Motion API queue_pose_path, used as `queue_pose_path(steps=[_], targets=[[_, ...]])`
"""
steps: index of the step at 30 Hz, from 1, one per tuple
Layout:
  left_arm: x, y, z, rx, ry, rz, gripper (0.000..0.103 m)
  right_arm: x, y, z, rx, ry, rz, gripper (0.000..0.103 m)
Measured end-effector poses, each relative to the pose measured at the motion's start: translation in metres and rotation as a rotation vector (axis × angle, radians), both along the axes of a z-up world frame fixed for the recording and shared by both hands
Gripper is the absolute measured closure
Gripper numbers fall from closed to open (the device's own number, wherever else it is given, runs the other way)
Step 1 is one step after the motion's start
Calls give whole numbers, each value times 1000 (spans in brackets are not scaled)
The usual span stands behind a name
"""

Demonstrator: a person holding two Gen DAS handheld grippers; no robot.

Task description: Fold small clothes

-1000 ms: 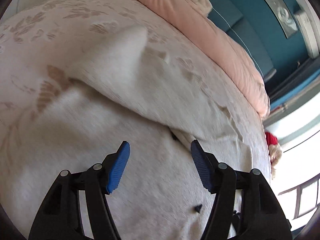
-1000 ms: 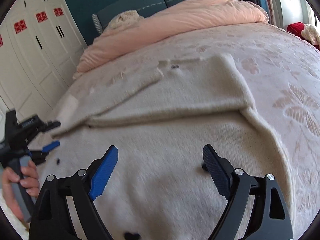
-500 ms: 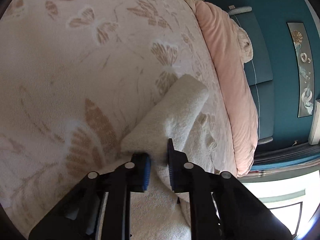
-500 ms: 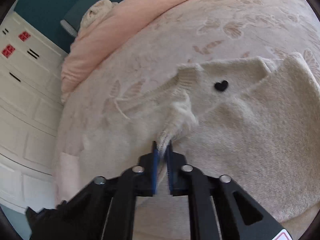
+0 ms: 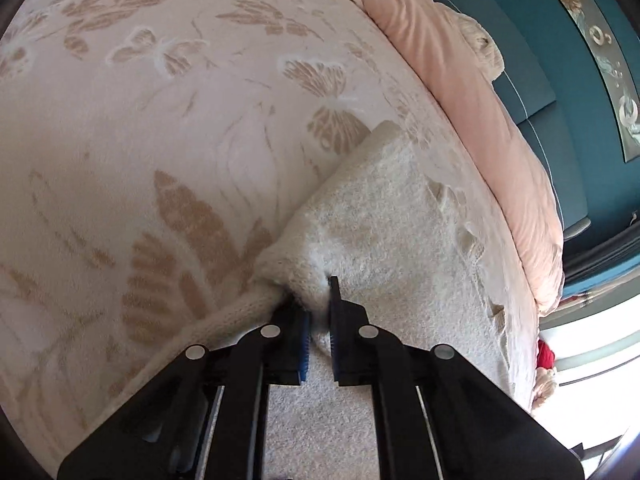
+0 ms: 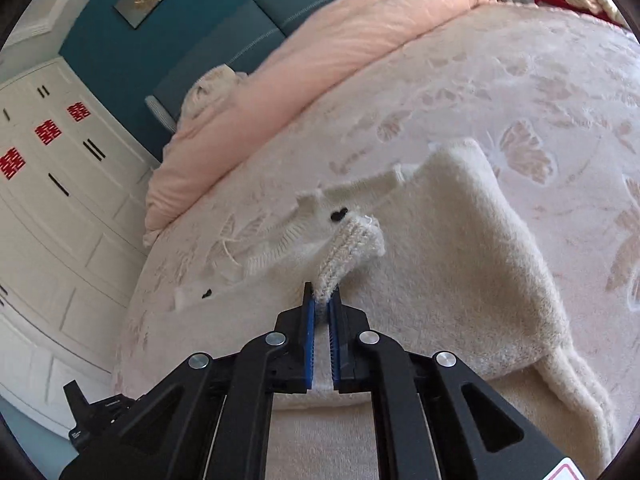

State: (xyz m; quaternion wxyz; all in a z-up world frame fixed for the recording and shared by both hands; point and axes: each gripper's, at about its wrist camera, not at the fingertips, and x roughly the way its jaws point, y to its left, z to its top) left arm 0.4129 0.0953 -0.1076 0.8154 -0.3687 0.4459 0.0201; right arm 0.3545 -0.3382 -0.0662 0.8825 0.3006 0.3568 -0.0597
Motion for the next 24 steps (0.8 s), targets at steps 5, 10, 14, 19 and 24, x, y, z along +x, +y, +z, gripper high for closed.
queue_pose_path(steps=[5,10,14,19,24], targets=[[4,-5,-1,59,-5,-29,95,-16,-12,-16,70,-6,-22,98],[4,-8,-6,105,-49,-62,94,-22,-8,-21,-1,89,-23,94],[-4,-14,-10,164,-129,-87,94,-33,3,34,-43,-64,-93,87],[-10,-16,-15,165,-190,-68,94,59,98,23,33,10,343,87],[-11,-15,-18,166,-214,-74,93,116,121,-22,-161,166,422,102]])
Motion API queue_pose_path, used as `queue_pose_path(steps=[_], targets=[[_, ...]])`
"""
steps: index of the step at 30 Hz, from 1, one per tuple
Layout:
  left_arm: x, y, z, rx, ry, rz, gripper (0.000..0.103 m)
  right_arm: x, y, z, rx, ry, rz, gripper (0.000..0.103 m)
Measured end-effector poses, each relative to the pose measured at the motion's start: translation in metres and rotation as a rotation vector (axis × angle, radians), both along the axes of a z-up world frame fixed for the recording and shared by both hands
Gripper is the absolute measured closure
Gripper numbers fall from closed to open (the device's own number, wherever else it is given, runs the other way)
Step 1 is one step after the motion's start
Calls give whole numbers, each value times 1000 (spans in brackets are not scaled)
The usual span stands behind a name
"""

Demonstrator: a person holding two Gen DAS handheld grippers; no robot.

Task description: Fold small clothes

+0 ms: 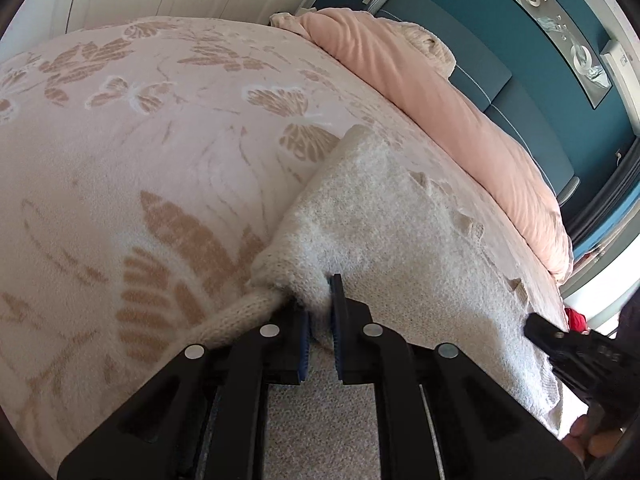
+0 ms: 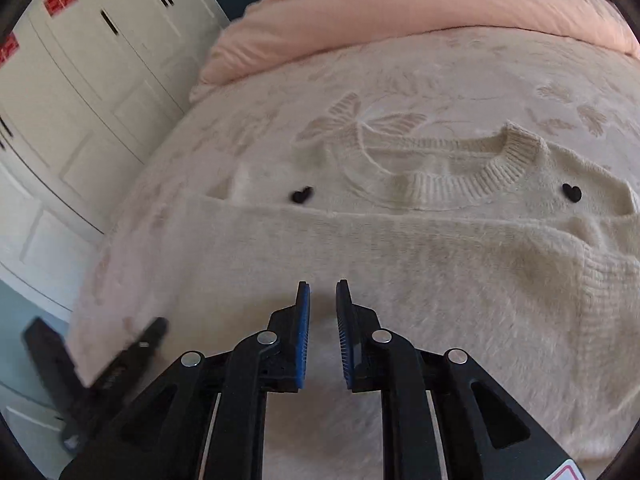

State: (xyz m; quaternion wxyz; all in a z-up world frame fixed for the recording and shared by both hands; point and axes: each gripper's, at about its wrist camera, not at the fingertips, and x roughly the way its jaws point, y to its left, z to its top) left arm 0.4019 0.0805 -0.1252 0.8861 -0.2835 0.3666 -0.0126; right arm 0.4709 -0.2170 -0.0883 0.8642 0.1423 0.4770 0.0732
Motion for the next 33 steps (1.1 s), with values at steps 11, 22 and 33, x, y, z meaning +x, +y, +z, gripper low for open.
queue_pose_path(steps=[11,22,33], targets=[[1,-5,-4,38,-22,-10,93,-218,-227,34,58,-51,-566,81],[-159,68,72,6,102,-85,9,-458,-133,0,60,144,-421,26],[-246,75,43,-122,254,-62,5,-419,-108,-4,268,78,-462,15]])
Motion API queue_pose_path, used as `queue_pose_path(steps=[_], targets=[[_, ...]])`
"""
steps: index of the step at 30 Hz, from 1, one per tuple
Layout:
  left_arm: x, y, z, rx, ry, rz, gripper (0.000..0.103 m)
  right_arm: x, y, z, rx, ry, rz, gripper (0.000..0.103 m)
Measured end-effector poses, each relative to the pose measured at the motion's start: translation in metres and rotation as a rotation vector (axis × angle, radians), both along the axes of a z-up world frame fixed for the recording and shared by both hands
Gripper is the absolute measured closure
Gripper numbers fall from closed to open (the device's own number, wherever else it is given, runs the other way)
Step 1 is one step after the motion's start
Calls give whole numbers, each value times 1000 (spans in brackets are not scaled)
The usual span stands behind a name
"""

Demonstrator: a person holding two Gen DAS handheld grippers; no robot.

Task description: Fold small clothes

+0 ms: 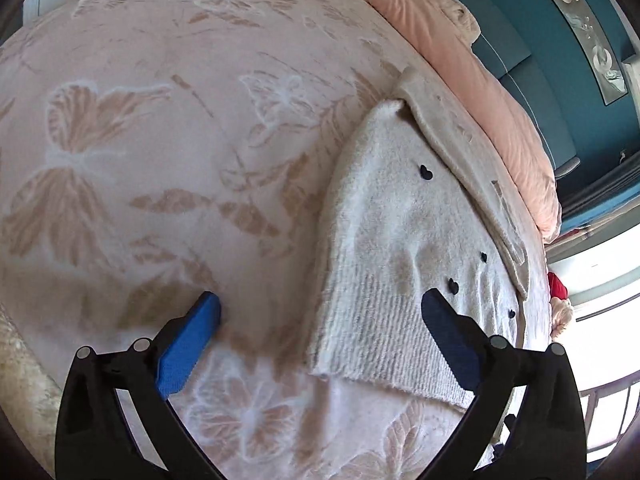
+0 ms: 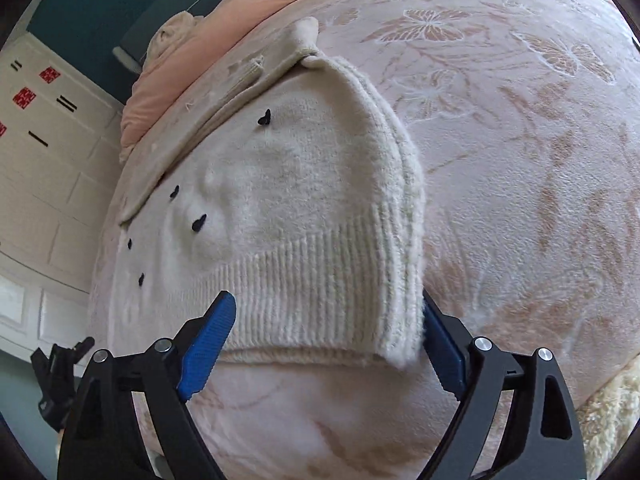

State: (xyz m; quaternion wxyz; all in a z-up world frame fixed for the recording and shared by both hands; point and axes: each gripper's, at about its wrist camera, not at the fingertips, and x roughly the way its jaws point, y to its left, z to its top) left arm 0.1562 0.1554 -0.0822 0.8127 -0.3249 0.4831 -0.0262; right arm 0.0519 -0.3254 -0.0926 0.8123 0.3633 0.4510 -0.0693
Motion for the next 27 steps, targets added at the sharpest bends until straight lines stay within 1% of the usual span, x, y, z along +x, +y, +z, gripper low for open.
queue_pose_path(steps=[1,3,4,5,6,7,8,9,10,11,14,16,18,22,25,27], targets=[[4,-6,0,-23,-2,-23,5,3,-2,-1,23,-5,-19,15],[10,-17,0,-35,2,-39,5,7,-6,-4,63,-10,-62,16],[14,-22,-1,-30,4,-52,6,9,-8,-4,77,-14,-82,22],[18,-26,-1,-19,15,-62,11,10,-10,-4,92,-12,-95,28],[22,-29,-1,-12,26,-66,28,11,-12,-4,110,-2,-98,49],[26,-31,-1,-10,44,-74,41,13,-13,-5,134,7,-92,79],[29,-31,-1,-21,66,-83,67,13,-15,-3,144,9,-87,93],[31,-31,-1,-40,86,-91,92,11,-14,2,129,-4,-88,92],[31,-29,1,-49,103,-90,94,8,-12,10,106,-24,-80,92],[28,-26,7,-56,97,-81,94,5,-10,20,89,-44,-66,93],[16,-18,29,-47,47,-86,96,-5,-7,47,68,-89,-19,94],[4,-12,42,-53,24,-108,97,-17,-5,63,42,-100,20,95],[-11,-7,55,-43,4,-138,97,-33,-6,74,15,-90,60,95],[-53,7,71,-8,11,-202,97,-82,-1,85,-57,-7,205,95],[-100,20,73,-1,54,-257,97,-135,11,77,-78,108,333,95],[-139,25,72,7,94,-306,97,-175,26,73,-84,183,431,95]])
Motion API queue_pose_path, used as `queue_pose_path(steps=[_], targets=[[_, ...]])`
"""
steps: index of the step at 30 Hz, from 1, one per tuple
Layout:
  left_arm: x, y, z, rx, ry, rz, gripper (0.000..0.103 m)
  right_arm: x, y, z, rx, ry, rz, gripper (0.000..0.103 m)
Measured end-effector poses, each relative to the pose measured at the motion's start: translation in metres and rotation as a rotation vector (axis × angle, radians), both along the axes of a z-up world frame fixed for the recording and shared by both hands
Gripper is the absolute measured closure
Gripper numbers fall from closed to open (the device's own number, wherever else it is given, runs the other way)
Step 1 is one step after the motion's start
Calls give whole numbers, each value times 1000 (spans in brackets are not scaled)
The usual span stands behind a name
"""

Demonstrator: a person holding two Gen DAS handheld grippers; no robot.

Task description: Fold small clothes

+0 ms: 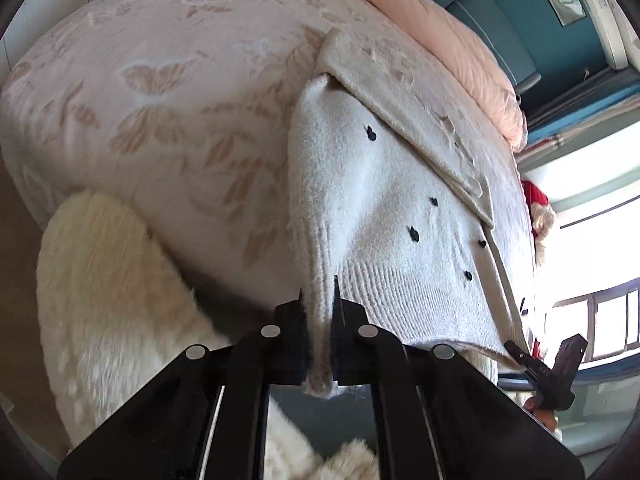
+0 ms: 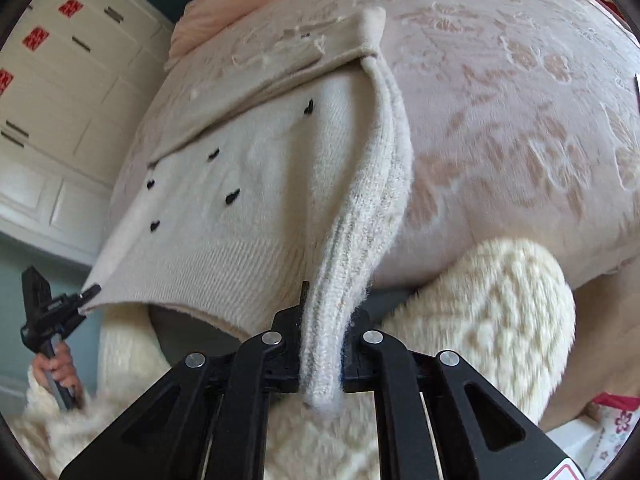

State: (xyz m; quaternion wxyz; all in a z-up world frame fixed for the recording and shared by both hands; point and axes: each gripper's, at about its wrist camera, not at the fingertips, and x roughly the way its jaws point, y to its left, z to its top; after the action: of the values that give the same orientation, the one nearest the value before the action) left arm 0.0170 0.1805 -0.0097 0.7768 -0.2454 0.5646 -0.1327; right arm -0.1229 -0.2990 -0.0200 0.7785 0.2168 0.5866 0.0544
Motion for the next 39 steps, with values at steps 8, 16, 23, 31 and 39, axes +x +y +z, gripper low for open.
queue_pose_path(steps=[8,16,23,31,39], targets=[[-94,20,47,6,76,-1,97,-46,-9,53,82,-19,29,95],[83,-26,72,41,-213,20,96,124,-85,24,168,-268,-303,95],[199,-65,-11,103,-109,121,92,186,-80,-40,188,-194,-488,85],[160,-36,3,164,-262,200,17,113,-82,-2,83,-342,-551,29],[157,-52,11,276,-353,21,14,158,-70,-14,-137,-301,-403,29]])
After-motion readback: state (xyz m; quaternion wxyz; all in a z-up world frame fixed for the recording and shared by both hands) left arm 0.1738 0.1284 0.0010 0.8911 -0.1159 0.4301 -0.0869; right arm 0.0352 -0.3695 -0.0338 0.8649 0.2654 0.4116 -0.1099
